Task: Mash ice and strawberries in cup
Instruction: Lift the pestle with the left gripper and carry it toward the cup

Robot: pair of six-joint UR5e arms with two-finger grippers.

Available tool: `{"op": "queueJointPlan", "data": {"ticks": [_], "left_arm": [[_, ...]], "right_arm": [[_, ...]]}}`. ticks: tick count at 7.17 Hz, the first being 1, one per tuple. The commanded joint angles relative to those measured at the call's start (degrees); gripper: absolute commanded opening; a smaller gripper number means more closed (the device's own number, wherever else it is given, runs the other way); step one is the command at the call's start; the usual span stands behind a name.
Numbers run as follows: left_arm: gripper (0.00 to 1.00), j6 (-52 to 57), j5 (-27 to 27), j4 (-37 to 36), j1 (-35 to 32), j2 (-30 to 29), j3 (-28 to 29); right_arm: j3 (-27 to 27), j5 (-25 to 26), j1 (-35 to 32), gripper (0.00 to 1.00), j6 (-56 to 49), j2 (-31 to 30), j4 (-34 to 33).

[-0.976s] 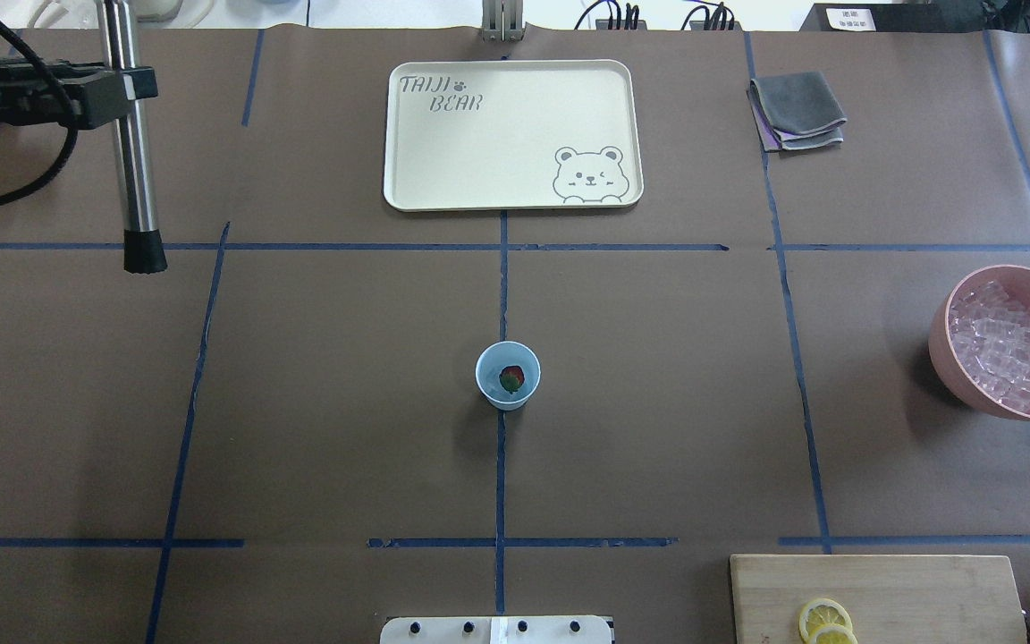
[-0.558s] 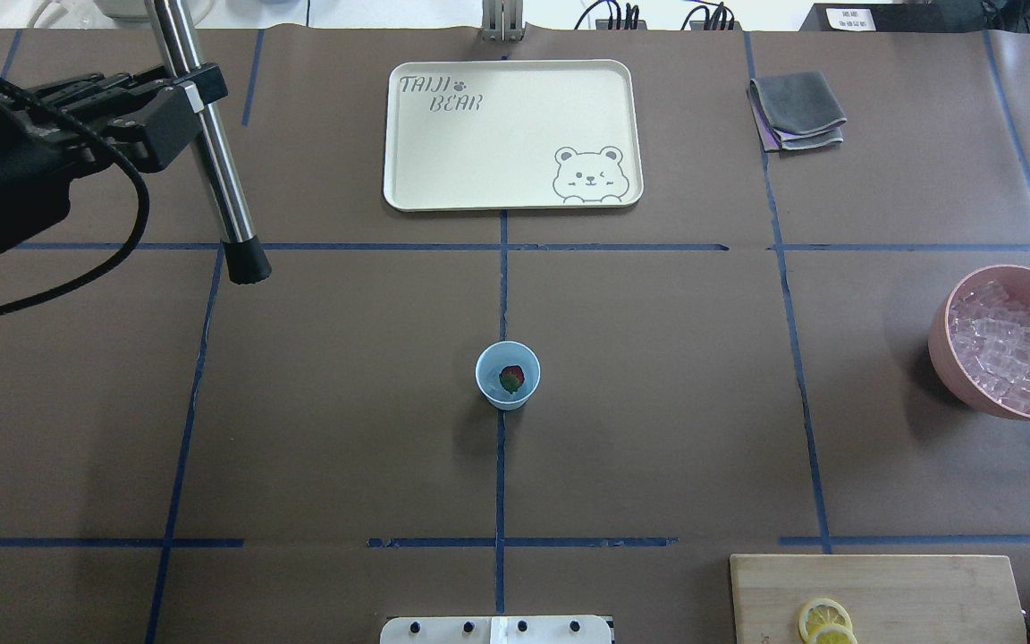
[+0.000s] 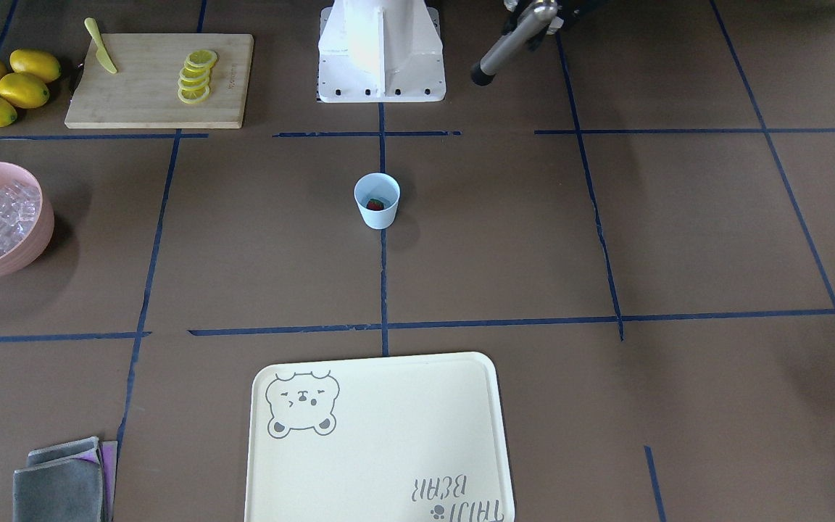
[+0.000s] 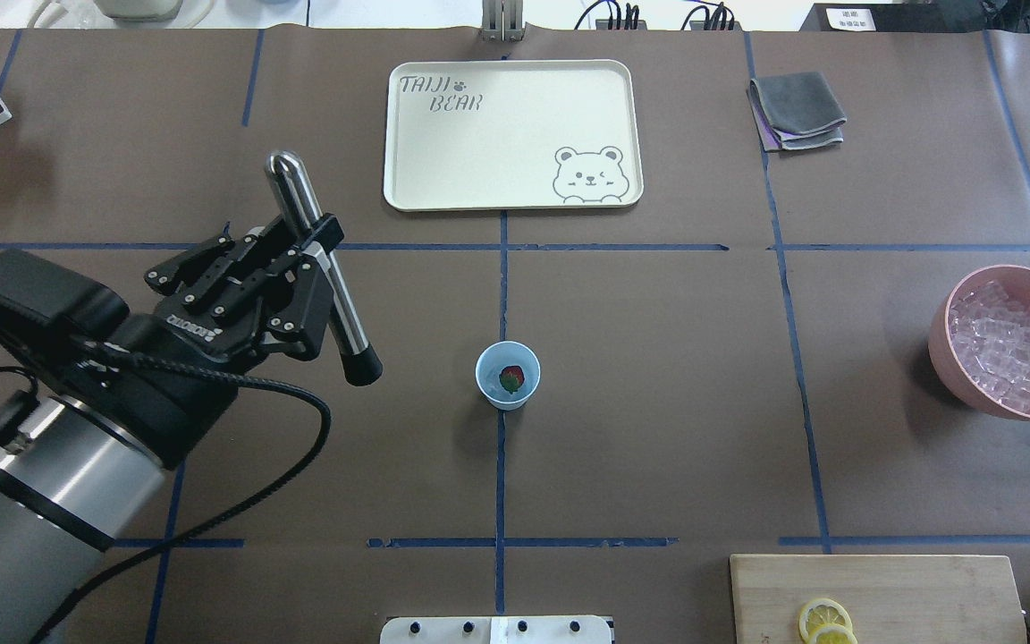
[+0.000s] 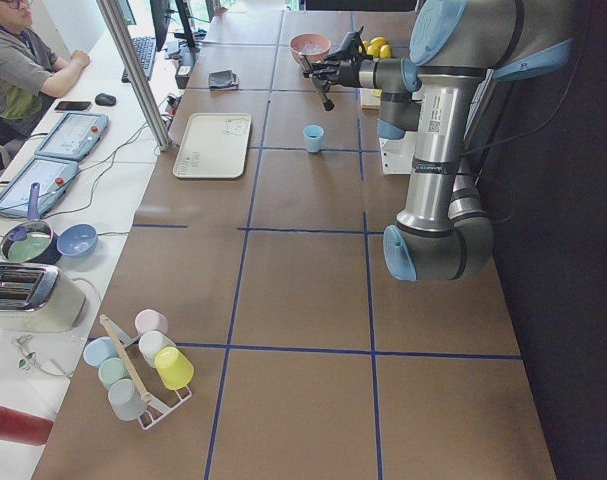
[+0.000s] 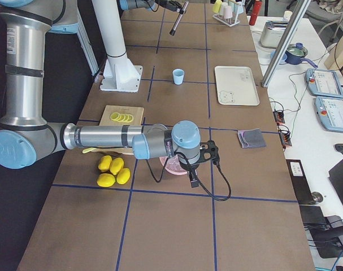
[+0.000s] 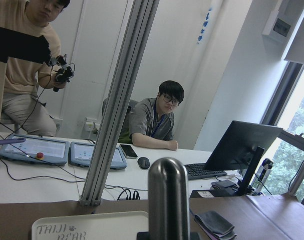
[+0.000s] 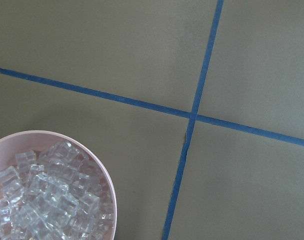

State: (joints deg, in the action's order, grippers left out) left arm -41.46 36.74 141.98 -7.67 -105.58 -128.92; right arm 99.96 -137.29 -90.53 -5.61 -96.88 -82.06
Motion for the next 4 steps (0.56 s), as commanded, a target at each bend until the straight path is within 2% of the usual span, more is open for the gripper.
{"op": "queueJointPlan", "data": {"ticks": [1, 2, 3, 4], "left_arm": [[0.00, 2.8, -2.6, 1.6, 1.6, -4.5, 3.8], [0.00, 2.9, -2.6, 1.8, 1.7, -5.2, 4.4], [0.00, 3.1, -1.9, 6.9, 1.4, -6.0, 7.5], [0.00, 3.9, -1.5, 16.4, 0.4, -8.0, 17.2]], "right_arm": [[0.0, -0.1, 0.0, 0.99, 0.2, -0.2, 0.0], [0.0, -0.1, 0.0, 0.99, 0.2, -0.2, 0.0], [0.0, -0.1, 0.0, 0.99, 0.6, -0.2, -0.1], [0.1, -0.2, 0.0, 0.99, 1.1, -0.1, -0.1]]}}
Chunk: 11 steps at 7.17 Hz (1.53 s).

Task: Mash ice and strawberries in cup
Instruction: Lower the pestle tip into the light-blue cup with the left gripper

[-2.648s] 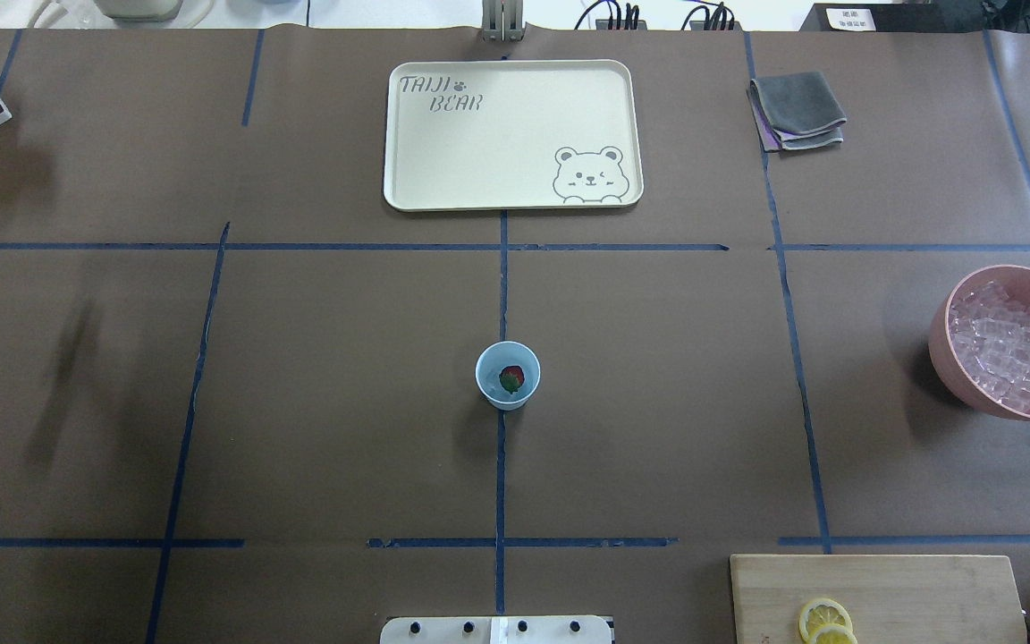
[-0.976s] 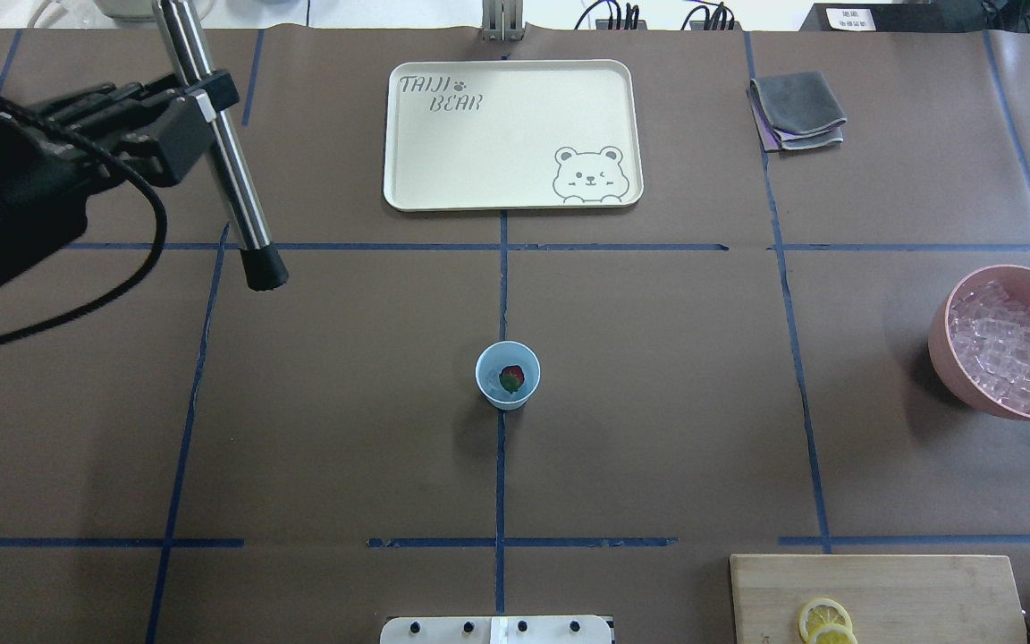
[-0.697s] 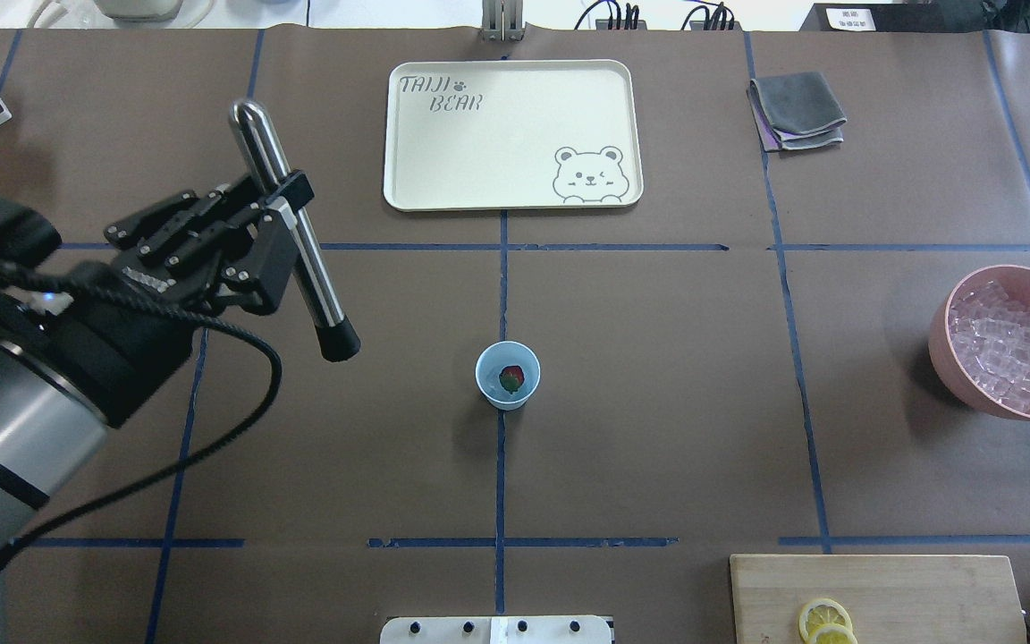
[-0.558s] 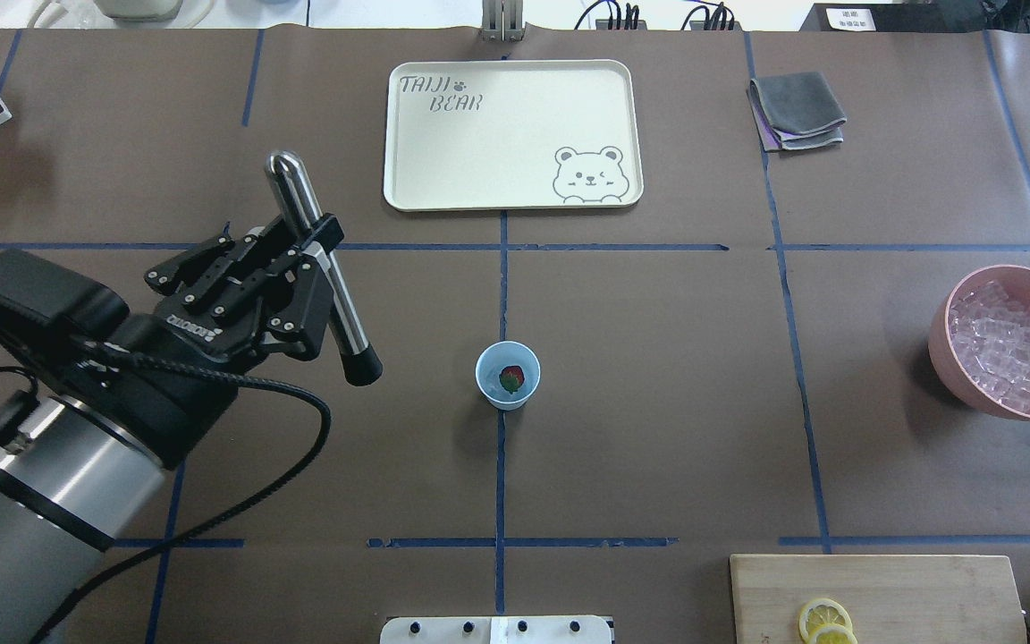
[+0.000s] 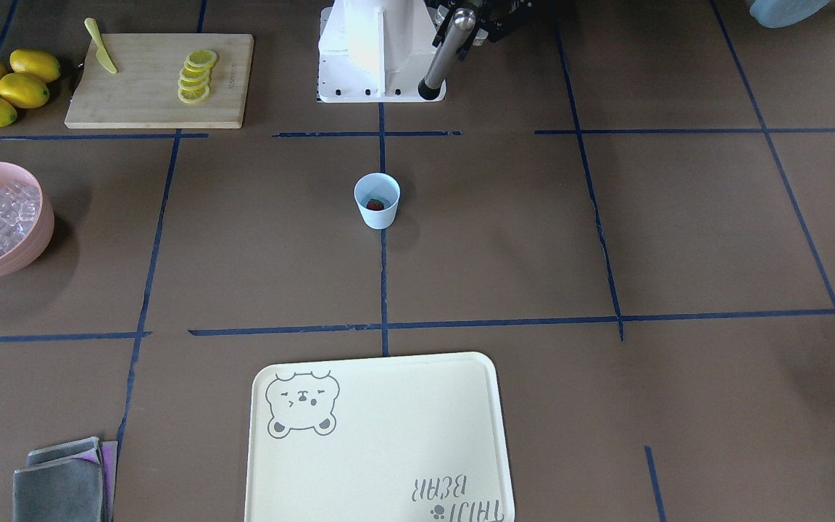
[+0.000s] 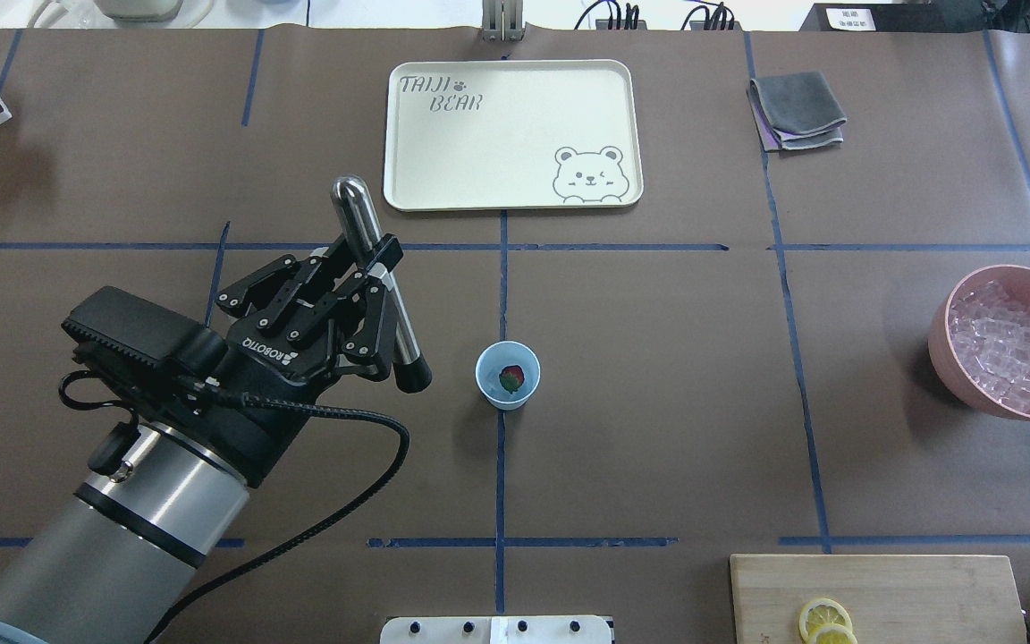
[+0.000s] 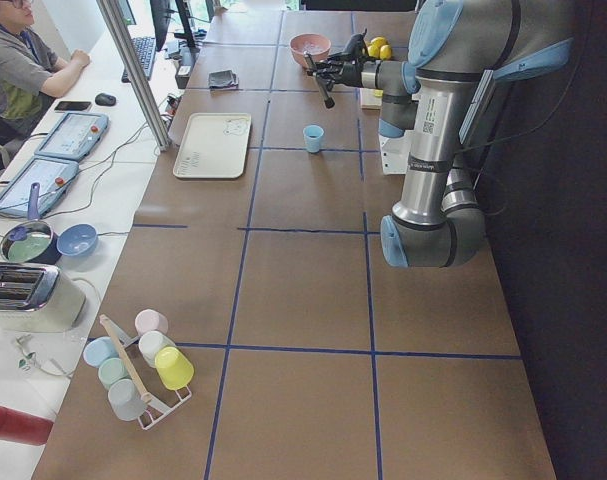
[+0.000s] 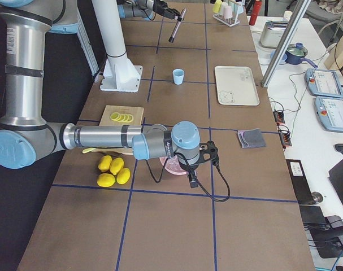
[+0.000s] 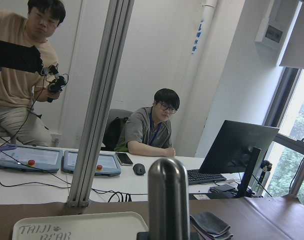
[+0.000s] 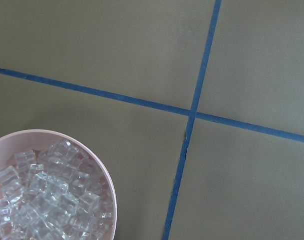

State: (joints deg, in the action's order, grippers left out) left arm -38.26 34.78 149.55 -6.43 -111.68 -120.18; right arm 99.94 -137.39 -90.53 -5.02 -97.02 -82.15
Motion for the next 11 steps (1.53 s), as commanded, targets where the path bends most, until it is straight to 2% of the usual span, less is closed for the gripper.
{"op": "queueJointPlan", "data": {"ticks": [1, 5, 6, 8, 11], "left_arm": [[0.00, 3.2, 0.7, 11.4, -0.9, -4.9, 12.8], [0.00, 6.1, 4.4, 14.1, -2.1, -6.3, 16.3], [0.00, 6.1, 5.5, 15.0, -3.4, -7.1, 18.8], [0.00, 6.1, 8.1, 22.0, -5.6, -11.7, 28.8], [0.00, 6.1, 10.2, 24.5, -6.5, -11.7, 31.1]], "right_arm": [[0.0, -0.1, 0.0, 0.99, 0.5, 0.1, 0.0], [-0.5, 0.0, 0.0, 0.99, 0.5, 0.1, -0.1], [-0.6, 0.0, 0.0, 0.99, 0.5, 0.1, -0.1], [-1.0, 0.1, 0.0, 0.99, 0.5, 0.1, 0.0], [-1.1, 0.1, 0.0, 0.99, 0.5, 0.1, 0.0]]}}
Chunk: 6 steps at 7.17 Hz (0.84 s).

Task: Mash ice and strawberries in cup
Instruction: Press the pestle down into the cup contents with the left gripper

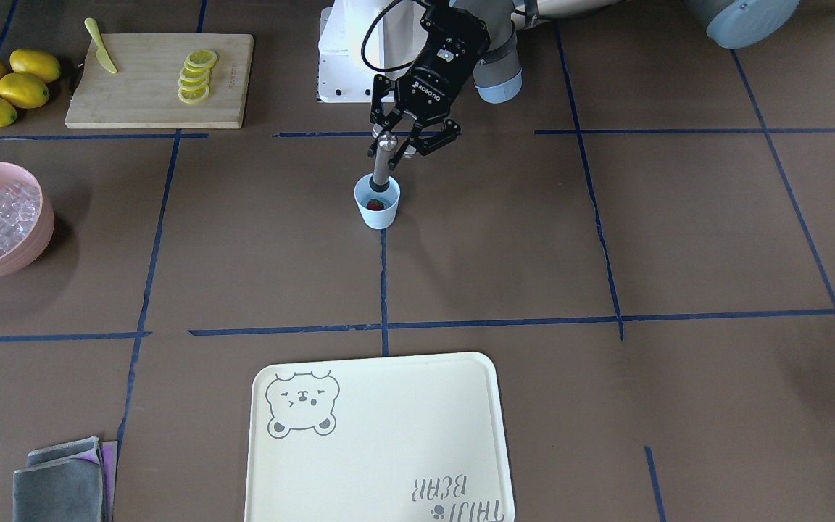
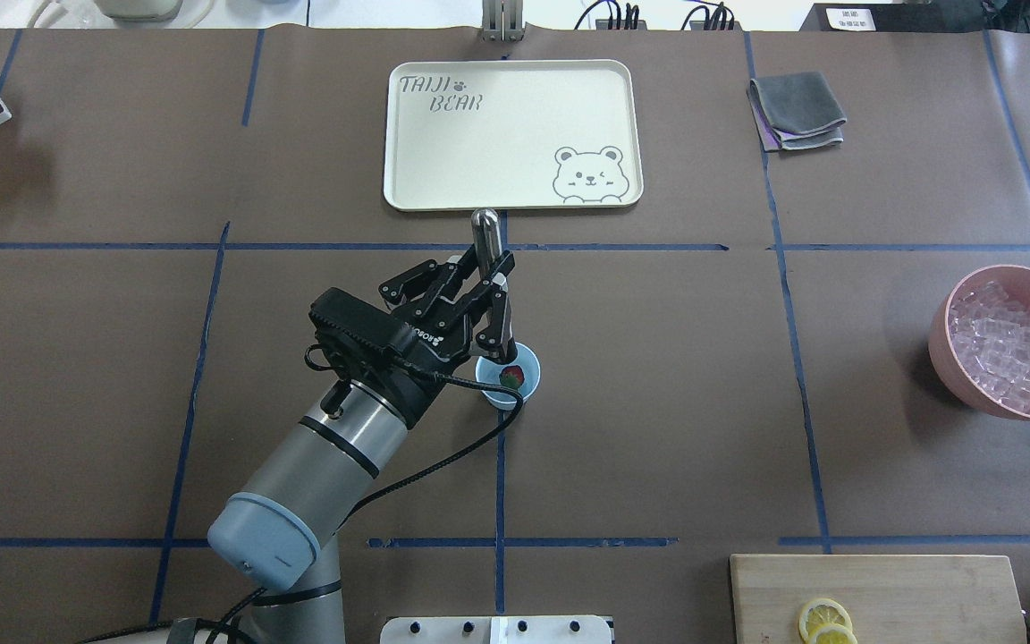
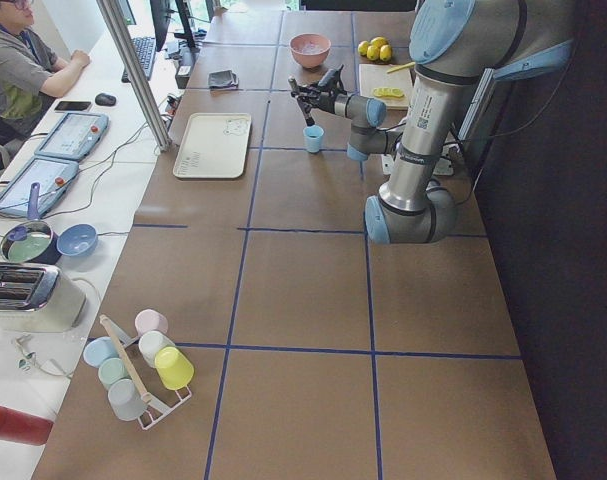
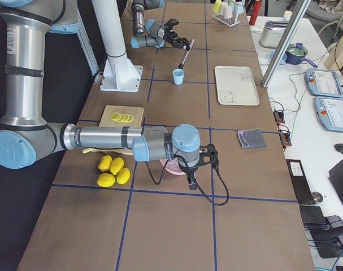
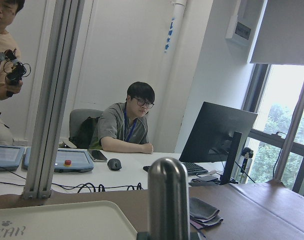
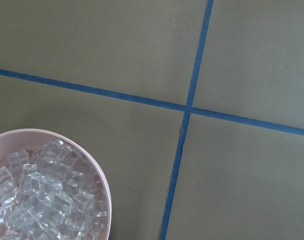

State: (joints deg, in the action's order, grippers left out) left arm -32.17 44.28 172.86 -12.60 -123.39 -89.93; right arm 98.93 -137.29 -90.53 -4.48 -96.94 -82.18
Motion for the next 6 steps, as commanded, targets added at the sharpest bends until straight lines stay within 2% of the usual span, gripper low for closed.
{"op": "queueJointPlan", "data": {"ticks": [1, 6], "left_arm": [[0.00, 0.0, 1.4, 1.7, -0.2, 0.0, 1.2], [0.00, -0.4, 1.0, 2.0, 1.0, -0.5, 3.5]], "right_arm": [[-0.1, 0.0, 0.0, 0.99, 0.0, 0.0, 0.0], [-0.1, 0.0, 0.0, 0.99, 0.0, -0.1, 0.0]]}}
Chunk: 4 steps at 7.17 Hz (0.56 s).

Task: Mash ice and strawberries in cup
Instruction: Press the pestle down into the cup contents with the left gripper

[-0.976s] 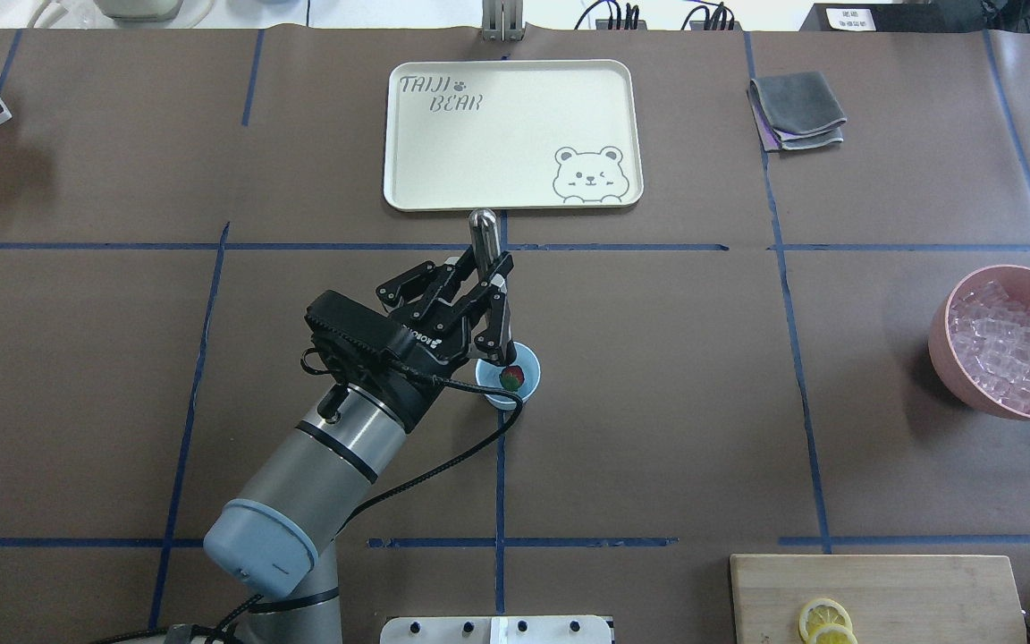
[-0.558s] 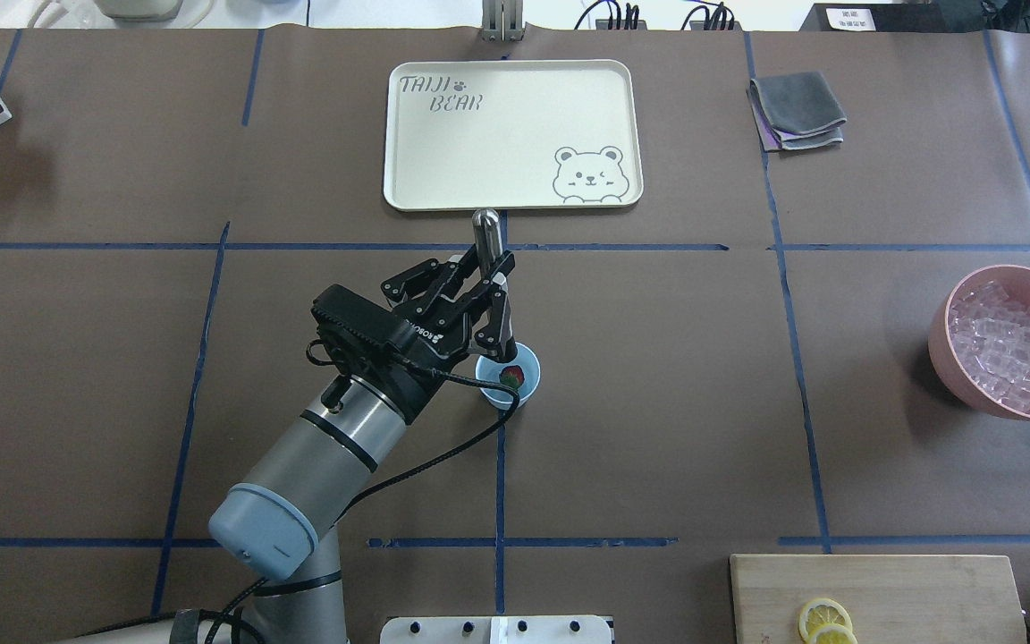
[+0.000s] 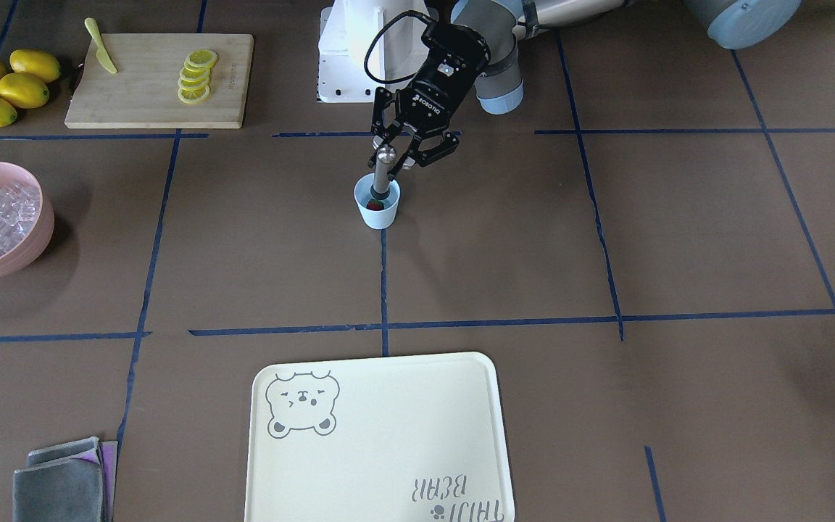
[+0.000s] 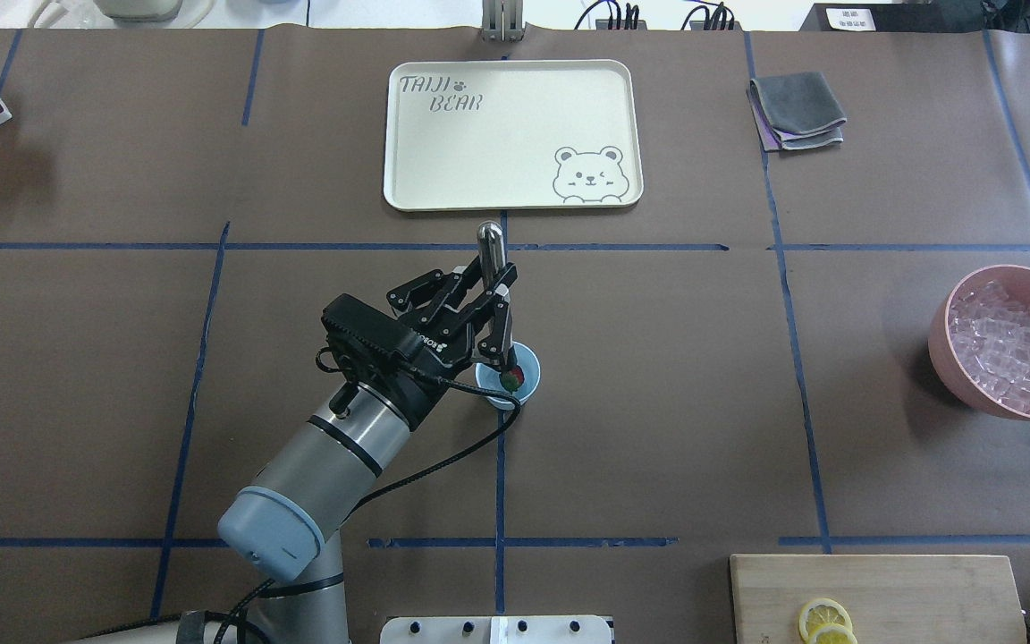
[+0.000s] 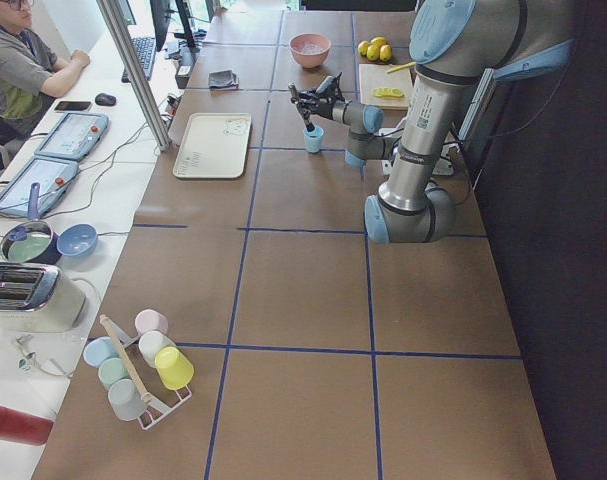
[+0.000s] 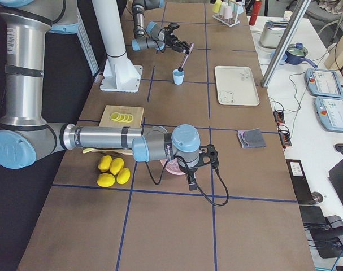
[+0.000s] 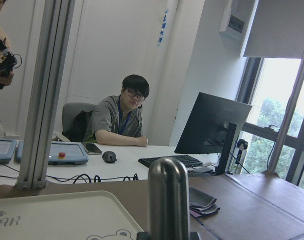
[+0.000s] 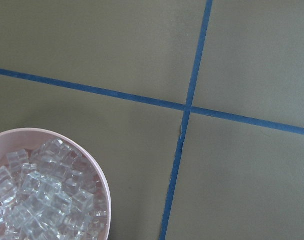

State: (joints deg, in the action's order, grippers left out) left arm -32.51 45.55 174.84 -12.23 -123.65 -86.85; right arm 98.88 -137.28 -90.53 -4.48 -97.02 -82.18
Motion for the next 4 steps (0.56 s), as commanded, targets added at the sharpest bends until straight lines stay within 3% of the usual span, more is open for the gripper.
{"op": "queueJointPlan", "data": {"ticks": [1, 4], "left_arm": [[0.00, -0.1, -0.5, 0.0, 0.7, -0.7, 1.6], [0.00, -0.1, -0.5, 0.1, 0.8, -1.1, 3.0]], "right_arm": [[0.0, 0.0, 0.0, 0.99, 0.0, -0.1, 0.0], [-0.1, -0.1, 0.0, 0.99, 0.0, -0.2, 0.0]]}}
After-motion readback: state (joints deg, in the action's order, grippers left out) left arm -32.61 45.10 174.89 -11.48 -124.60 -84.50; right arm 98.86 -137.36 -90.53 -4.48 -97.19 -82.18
